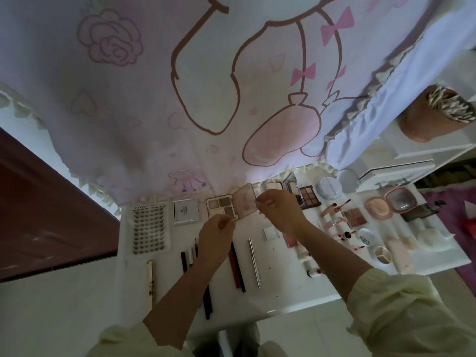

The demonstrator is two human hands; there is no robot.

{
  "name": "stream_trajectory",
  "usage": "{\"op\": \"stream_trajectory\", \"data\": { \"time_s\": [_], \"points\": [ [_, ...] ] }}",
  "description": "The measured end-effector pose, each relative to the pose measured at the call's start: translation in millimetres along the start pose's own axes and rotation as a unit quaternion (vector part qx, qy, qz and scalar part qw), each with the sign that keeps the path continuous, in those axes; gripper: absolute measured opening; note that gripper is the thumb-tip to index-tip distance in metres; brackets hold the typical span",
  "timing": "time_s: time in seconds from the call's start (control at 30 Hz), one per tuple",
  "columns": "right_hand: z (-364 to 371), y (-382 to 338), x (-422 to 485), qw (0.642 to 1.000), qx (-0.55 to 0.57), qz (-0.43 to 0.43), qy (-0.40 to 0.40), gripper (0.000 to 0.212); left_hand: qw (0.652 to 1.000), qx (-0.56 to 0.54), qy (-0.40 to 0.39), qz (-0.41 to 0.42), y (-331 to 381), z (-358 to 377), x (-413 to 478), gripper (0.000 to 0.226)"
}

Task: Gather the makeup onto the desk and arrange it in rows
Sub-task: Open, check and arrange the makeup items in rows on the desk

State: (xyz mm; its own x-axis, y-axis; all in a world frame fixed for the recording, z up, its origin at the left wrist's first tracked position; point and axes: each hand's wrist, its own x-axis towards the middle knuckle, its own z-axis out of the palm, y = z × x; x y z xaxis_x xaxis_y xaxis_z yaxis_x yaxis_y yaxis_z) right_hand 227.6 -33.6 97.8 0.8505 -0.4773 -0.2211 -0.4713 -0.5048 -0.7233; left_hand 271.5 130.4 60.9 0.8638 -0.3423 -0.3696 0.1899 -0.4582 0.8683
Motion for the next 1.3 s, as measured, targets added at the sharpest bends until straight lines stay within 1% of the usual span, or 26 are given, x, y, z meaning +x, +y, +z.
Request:
{"op": "stream_trajectory", "data": {
  "time_s": [0.07, 0.2, 0.33, 0.4, 0.47, 0.57, 0.73, 0.8, 0.87, 0.93, 1.0, 1.07, 1.1, 1.17, 1.23, 1.3],
  "points": [
    [4, 12, -21, 0.999, 0.001, 0.013, -0.037, 0.013, 0.999, 0.013, -0.028, -0.012, -16, 10, -16, 0.014],
    [28, 42, -53, 0.989, -0.089, 0.046, -0.107, 0.014, 0.994, 0.058, -0.075, -0.051, -41, 26, -42, 0.016],
    [51, 62, -70, 0.977, -0.128, 0.107, -0.137, 0.020, 0.988, 0.102, -0.093, -0.073, -59, 40, -57, 0.015],
    [60, 67, -75, 0.973, -0.131, 0.133, -0.139, 0.024, 0.987, 0.100, -0.086, -0.086, -62, 43, -60, 0.015],
    [68, 71, -78, 0.971, -0.123, 0.151, -0.139, 0.023, 0.990, 0.090, -0.068, -0.089, -64, 44, -59, 0.016],
    [75, 77, -77, 0.969, -0.123, 0.161, -0.140, 0.022, 0.992, 0.090, -0.048, -0.079, -59, 43, -57, 0.019],
    [76, 83, -78, 0.965, -0.104, 0.174, -0.166, 0.027, 0.990, 0.105, -0.047, -0.080, -52, 43, -48, 0.023],
    [71, 86, -81, 0.969, -0.082, 0.159, -0.172, 0.022, 0.990, 0.094, -0.048, -0.094, -50, 46, -43, 0.024],
    [64, 86, -84, 0.974, -0.046, 0.141, -0.173, 0.016, 0.991, 0.053, -0.045, -0.116, -47, 46, -41, 0.025],
    [55, 82, -88, 0.976, -0.012, 0.127, -0.176, 0.014, 0.987, -0.042, -0.051, -0.144, -46, 45, -38, 0.020],
    [42, 76, -94, 0.976, 0.020, 0.112, -0.184, 0.015, 0.974, -0.139, -0.074, -0.160, -40, 42, -43, 0.015],
    [26, 69, -98, 0.975, 0.064, 0.099, -0.191, 0.014, 0.965, -0.185, -0.103, -0.152, -33, 35, -49, 0.022],
    [17, 66, -98, 0.974, 0.092, 0.096, -0.182, 0.014, 0.960, -0.207, -0.118, -0.149, -28, 30, -52, 0.024],
    [0, 58, -98, 0.973, 0.160, 0.106, -0.126, 0.014, 0.945, -0.248, -0.146, -0.154, -18, 21, -59, 0.024],
    [-11, 49, -94, 0.965, 0.222, 0.130, -0.058, 0.014, 0.946, -0.228, -0.176, -0.148, -8, 13, -66, 0.022],
    [-14, 39, -91, 0.958, 0.254, 0.125, -0.038, 0.017, 0.957, -0.168, -0.204, -0.120, -5, 10, -70, 0.027]
  ]
}}
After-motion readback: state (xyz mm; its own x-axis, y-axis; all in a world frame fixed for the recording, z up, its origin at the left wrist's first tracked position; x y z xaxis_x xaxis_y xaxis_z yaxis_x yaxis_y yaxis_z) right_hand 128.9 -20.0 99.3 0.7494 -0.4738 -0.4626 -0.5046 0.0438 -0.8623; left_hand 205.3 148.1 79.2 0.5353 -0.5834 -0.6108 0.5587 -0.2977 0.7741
